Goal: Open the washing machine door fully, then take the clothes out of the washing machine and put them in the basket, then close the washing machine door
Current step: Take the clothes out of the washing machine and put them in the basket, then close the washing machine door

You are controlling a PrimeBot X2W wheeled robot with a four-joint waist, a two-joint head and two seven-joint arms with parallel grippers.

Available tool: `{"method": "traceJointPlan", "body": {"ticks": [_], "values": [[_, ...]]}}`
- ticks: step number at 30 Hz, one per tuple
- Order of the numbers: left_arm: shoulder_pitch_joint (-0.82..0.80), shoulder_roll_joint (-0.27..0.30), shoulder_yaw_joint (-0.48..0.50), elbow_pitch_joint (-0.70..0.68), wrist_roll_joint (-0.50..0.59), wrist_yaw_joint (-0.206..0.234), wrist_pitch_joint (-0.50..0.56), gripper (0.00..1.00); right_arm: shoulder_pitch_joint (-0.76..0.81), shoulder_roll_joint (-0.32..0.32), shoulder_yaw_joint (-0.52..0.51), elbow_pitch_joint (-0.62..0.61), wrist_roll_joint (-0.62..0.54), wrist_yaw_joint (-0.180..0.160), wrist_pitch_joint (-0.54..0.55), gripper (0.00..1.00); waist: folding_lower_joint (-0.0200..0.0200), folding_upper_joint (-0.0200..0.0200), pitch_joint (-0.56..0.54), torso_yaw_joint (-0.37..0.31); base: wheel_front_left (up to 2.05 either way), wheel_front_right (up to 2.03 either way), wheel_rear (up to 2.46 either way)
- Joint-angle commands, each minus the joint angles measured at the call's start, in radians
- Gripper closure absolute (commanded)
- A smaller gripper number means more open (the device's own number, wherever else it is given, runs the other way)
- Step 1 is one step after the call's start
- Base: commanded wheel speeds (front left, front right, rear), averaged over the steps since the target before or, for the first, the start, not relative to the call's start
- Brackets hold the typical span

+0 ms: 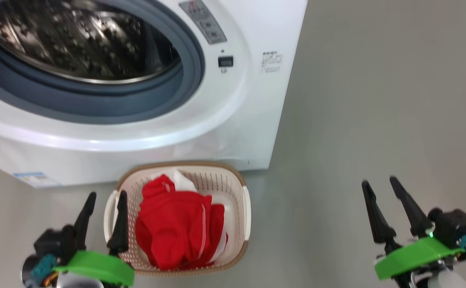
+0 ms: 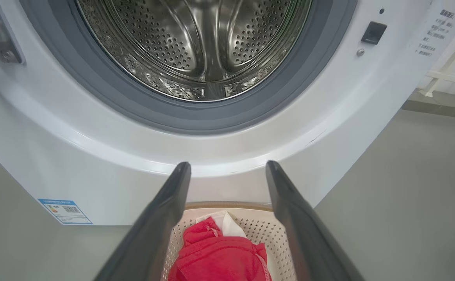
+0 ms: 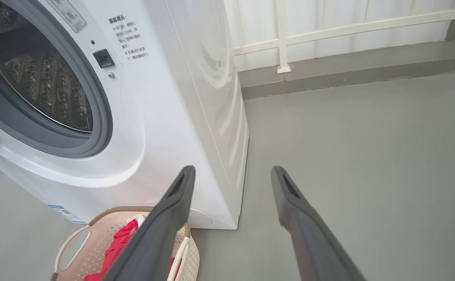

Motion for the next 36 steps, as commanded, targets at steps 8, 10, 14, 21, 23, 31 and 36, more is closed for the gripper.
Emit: {"method": "traceJointPlan", "body": {"ticks": [8, 10, 14, 21, 23, 31, 36], "values": [[0.144, 0.028, 0.041, -0.149, 0.019, -0.005, -0.005, 0.00, 0.098, -0.014, 0.000, -0.023, 0.014, 0.005, -0.006, 0.00, 0.0000, 0.0000, -0.145, -0.007, 0.00, 0.00, 0.00], [0.179, 0.033, 0.045, -0.176, 0.022, -0.005, -0.005, 0.00, 0.123, -0.011, -0.006, -0.026, 0.015, 0.005, -0.006, 0.00, 0.0000, 0.0000, -0.162, -0.010, 0.00, 0.00, 0.00], [0.244, 0.038, 0.061, -0.219, 0.036, -0.005, -0.005, 0.00, 0.153, -0.011, -0.009, -0.030, 0.016, 0.005, -0.006, 0.00, 0.0000, 0.0000, -0.179, -0.018, 0.00, 0.00, 0.00], [0.311, 0.026, 0.087, -0.278, 0.042, -0.005, -0.005, 0.00, 0.185, -0.009, -0.026, -0.039, 0.017, 0.005, -0.006, 0.00, 0.0000, 0.0000, -0.190, -0.017, 0.00, 0.00, 0.00], [0.317, 0.023, 0.091, -0.285, 0.042, -0.005, -0.005, 0.00, 0.189, -0.008, -0.029, -0.041, 0.016, 0.005, -0.006, 0.00, 0.0000, 0.0000, -0.189, -0.016, 0.00, 0.00, 0.00], [0.311, 0.018, 0.092, -0.298, 0.045, -0.005, -0.005, 0.00, 0.185, -0.008, -0.029, -0.043, 0.013, 0.005, -0.006, 0.00, 0.0000, 0.0000, -0.183, -0.018, 0.00, 0.00, 0.00], [0.307, 0.014, 0.089, -0.301, 0.042, -0.005, -0.005, 0.00, 0.182, -0.009, -0.031, -0.045, 0.013, 0.005, -0.006, 0.00, 0.0000, 0.0000, -0.179, -0.019, 0.00, 0.00, 0.00]]}}
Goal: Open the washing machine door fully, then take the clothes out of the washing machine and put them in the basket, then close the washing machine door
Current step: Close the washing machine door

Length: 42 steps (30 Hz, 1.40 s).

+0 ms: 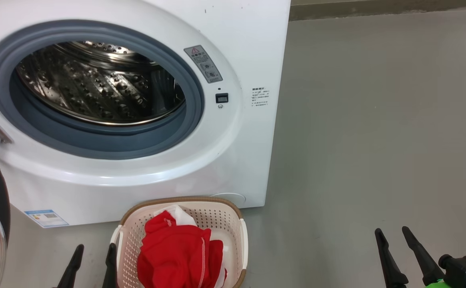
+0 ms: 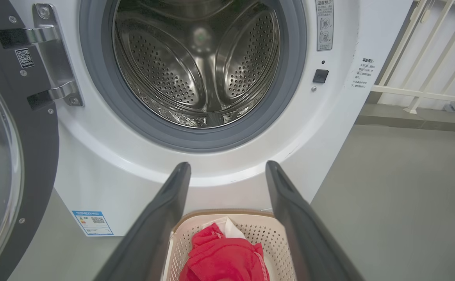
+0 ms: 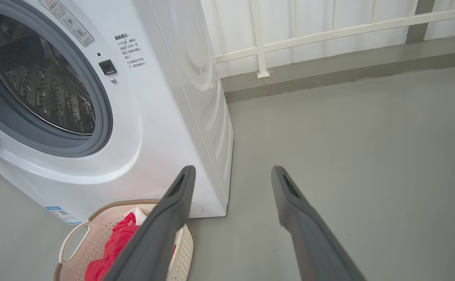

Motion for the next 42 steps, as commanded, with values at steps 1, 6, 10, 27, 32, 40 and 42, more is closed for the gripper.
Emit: {"method": "traceJointPlan", "body": {"ticks": [1, 6, 10, 27, 32, 40, 42], "values": [[-0.023, 0.005, 0.033, -0.026, 0.006, 0.001, -0.005, 0.00, -0.018, -0.019, 0.017, -0.026, 0.004, 0.005, -0.006, 0.00, 0.0000, 0.0000, 0.002, 0.000, 0.00, 0.00, 0.00], [-0.024, 0.004, 0.029, -0.029, 0.003, 0.001, -0.005, 0.00, -0.020, -0.018, 0.015, -0.025, 0.003, 0.005, -0.006, 0.00, 0.0000, 0.0000, 0.004, 0.002, -0.16, 0.16, 0.00], [-0.023, 0.001, 0.027, -0.034, 0.008, 0.001, -0.005, 0.00, -0.021, -0.018, 0.016, -0.025, 0.003, 0.005, -0.006, 0.00, 0.0000, 0.0000, 0.005, 0.005, -0.74, 0.74, 0.00], [-0.035, -0.005, 0.033, -0.041, 0.007, 0.001, -0.005, 0.00, -0.033, -0.015, 0.009, -0.024, 0.000, 0.005, -0.006, 0.00, 0.0000, 0.0000, 0.014, 0.021, -0.84, 0.84, 0.00], [-0.036, -0.008, 0.032, -0.043, 0.005, 0.001, -0.005, 0.00, -0.035, -0.015, 0.011, -0.024, 0.000, 0.005, -0.006, 0.00, 0.0000, 0.0000, 0.016, 0.024, 0.00, 0.00, 0.00], [-0.050, -0.011, 0.032, -0.037, 0.000, 0.001, -0.005, 0.00, -0.035, -0.024, 0.013, -0.025, -0.003, 0.005, -0.006, 0.00, 0.0000, 0.0000, 0.014, 0.061, 0.00, 0.00, 0.00], [-0.053, -0.011, 0.032, -0.035, -0.001, 0.001, -0.005, 0.00, -0.034, -0.029, 0.017, -0.025, -0.003, 0.005, -0.006, 0.00, 0.0000, 0.0000, 0.013, 0.077, 0.00, 0.00, 0.00]]}}
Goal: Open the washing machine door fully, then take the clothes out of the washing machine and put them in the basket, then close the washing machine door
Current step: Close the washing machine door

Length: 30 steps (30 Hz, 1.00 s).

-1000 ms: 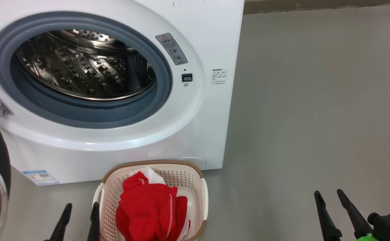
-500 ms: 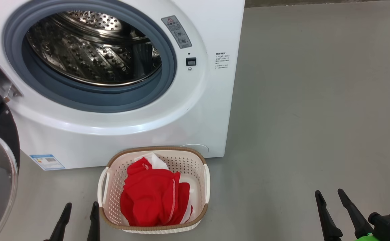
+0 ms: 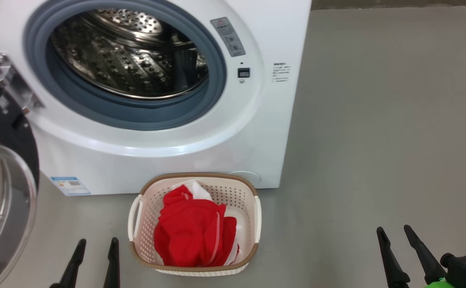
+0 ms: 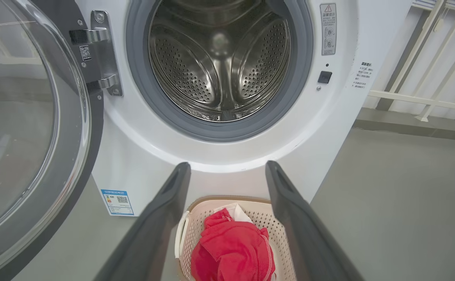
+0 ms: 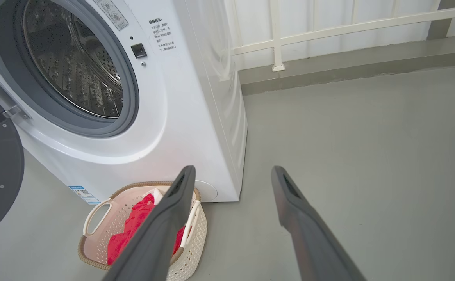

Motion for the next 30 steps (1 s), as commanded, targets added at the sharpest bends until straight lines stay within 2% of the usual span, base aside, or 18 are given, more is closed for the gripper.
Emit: {"method": "traceJointPlan", "body": {"ticks": [1, 6, 17, 24, 30], "values": [[-0.043, 0.004, 0.034, -0.023, -0.002, 0.001, -0.005, 0.00, -0.030, -0.027, 0.026, -0.024, -0.003, 0.005, -0.006, 0.00, 0.0000, 0.0000, -0.003, 0.027, 0.00, 0.00, 0.00], [-0.038, 0.003, 0.028, -0.009, -0.022, 0.001, -0.005, 0.00, -0.032, -0.038, 0.046, -0.021, -0.002, 0.005, -0.006, 0.00, 0.0000, 0.0000, -0.009, 0.087, 0.00, 0.00, 0.00], [0.000, 0.003, 0.019, 0.023, -0.070, 0.013, -0.005, 0.00, -0.046, -0.063, 0.098, -0.009, 0.006, 0.005, -0.006, 0.00, 0.0000, 0.0000, -0.032, 0.273, 0.00, 0.00, 0.00], [0.027, 0.003, -0.005, 0.017, -0.104, 0.045, -0.005, 0.00, -0.047, -0.070, 0.129, -0.002, 0.012, 0.005, -0.006, 0.00, 0.0000, 0.0000, -0.044, 0.391, 0.00, 0.00, 0.00], [0.049, 0.003, -0.001, -0.020, -0.154, 0.088, -0.005, 0.00, -0.108, -0.089, 0.206, 0.013, 0.016, 0.005, -0.006, 0.00, 0.0000, 0.0000, -0.014, 0.422, 0.00, 0.00, 0.00]]}}
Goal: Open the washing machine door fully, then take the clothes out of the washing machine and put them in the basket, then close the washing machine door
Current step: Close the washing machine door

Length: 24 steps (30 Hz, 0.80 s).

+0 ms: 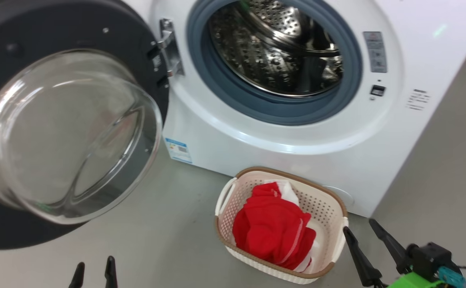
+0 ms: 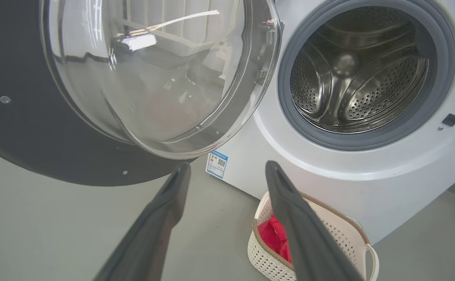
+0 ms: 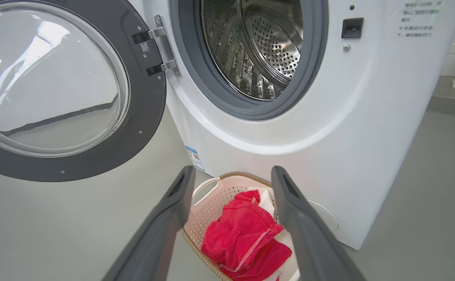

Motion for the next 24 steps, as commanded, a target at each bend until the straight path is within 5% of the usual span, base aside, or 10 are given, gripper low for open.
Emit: {"method": "traceJointPlan", "body": {"ticks": [1, 15, 16, 18, 24], "values": [[-0.010, 0.006, 0.032, -0.034, -0.009, 0.010, -0.005, 0.00, -0.039, -0.026, 0.029, -0.015, 0.017, 0.005, -0.007, 0.00, 0.0000, -0.0001, 0.019, 0.028, 0.00, 0.00, 0.00], [0.014, 0.006, 0.040, -0.093, -0.078, 0.066, -0.005, 0.00, -0.124, -0.048, 0.119, 0.023, 0.047, 0.005, -0.007, 0.00, 0.0000, -0.0001, 0.039, 0.042, 0.00, 0.00, 0.00], [0.012, 0.006, 0.041, -0.095, -0.082, 0.066, -0.005, 0.20, -0.123, -0.048, 0.119, 0.023, 0.048, 0.005, -0.007, 0.00, 0.0000, -0.0001, 0.038, 0.042, 0.00, 0.00, 0.00], [0.004, 0.006, 0.049, -0.103, -0.096, 0.063, -0.005, 1.00, -0.120, -0.045, 0.114, 0.024, 0.049, 0.005, -0.007, 0.00, 0.0000, -0.0001, 0.037, 0.041, 0.00, 0.00, 0.00], [-0.071, 0.006, 0.166, -0.175, -0.119, 0.034, -0.005, 1.00, -0.104, -0.033, 0.092, 0.021, 0.045, 0.005, -0.007, 0.00, 0.0000, -0.0001, 0.043, 0.040, 0.00, 0.00, 0.00]]}}
